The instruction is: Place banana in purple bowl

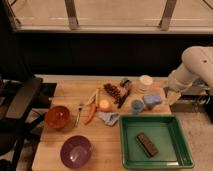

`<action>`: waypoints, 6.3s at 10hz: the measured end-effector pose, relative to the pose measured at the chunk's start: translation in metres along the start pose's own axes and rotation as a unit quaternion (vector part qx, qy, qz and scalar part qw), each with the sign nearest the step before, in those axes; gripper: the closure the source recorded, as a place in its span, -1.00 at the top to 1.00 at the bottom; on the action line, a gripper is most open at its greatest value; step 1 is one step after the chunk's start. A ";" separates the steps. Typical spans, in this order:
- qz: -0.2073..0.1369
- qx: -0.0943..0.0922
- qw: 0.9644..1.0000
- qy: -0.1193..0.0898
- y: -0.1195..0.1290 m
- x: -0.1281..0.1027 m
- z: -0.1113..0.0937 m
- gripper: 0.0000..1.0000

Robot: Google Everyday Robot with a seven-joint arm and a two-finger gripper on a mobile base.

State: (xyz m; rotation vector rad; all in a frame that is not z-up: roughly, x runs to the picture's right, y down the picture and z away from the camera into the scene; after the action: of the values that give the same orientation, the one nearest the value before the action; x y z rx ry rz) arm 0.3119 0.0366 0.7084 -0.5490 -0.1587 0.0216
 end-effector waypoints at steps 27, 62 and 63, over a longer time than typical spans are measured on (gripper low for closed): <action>-0.162 0.029 0.986 0.003 -0.020 -0.062 0.006 0.30; -0.574 -0.003 0.818 -0.046 -0.117 -0.327 0.207 0.30; -0.576 -0.003 0.816 -0.049 -0.117 -0.327 0.215 0.30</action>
State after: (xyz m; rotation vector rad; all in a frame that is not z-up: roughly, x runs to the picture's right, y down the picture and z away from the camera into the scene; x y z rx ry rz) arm -0.0474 0.0271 0.9029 -0.3854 -0.5747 -1.1445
